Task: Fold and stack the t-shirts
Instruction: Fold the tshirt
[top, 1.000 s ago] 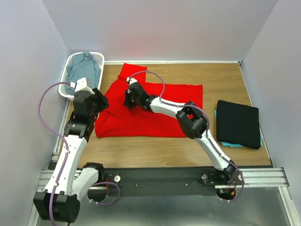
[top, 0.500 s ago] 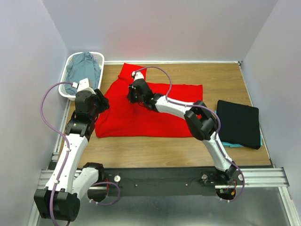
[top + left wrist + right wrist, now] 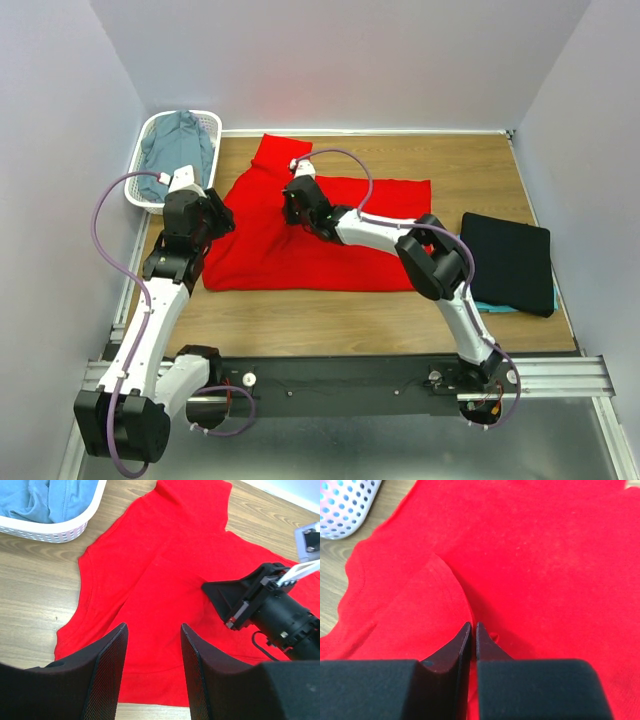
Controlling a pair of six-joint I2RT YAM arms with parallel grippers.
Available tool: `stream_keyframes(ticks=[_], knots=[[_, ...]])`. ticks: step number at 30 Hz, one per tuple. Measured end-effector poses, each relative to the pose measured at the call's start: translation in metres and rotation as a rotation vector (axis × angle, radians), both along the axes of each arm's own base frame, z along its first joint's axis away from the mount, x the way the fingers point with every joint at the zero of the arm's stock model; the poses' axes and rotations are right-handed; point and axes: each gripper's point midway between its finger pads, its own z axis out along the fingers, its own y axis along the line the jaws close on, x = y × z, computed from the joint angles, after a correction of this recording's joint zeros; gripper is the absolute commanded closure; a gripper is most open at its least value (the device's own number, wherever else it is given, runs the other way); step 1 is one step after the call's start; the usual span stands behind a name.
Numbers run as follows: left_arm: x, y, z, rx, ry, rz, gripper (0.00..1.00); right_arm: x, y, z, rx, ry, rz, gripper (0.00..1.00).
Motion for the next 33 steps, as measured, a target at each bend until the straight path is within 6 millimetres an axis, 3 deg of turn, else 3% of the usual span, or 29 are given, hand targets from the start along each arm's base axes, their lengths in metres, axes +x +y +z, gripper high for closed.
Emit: stream_keyframes(ticks=[8, 17, 19, 23, 25, 33], knots=[[0.002, 0.0, -0.005, 0.003, 0.016, -0.001, 0.46, -0.001, -0.008, 0.019, 0.028, -0.035, -0.03, 0.87], [0.004, 0.0, -0.013, 0.006, 0.041, -0.001, 0.46, 0.0, -0.01, 0.024, 0.039, -0.052, -0.042, 0.86], [0.005, 0.0, -0.016, 0.007, 0.05, -0.001, 0.46, 0.001, -0.011, 0.024, 0.04, -0.054, -0.044, 0.81], [0.006, -0.001, -0.02, 0.008, 0.063, -0.001, 0.46, 0.003, -0.014, 0.023, 0.039, -0.058, -0.067, 0.49], [0.007, -0.001, -0.023, 0.009, 0.072, -0.001, 0.46, 0.002, -0.018, 0.02, 0.029, -0.057, -0.081, 0.44], [0.016, -0.006, -0.042, -0.018, 0.126, -0.006, 0.46, -0.007, -0.047, 0.021, -0.014, -0.044, -0.132, 0.44]])
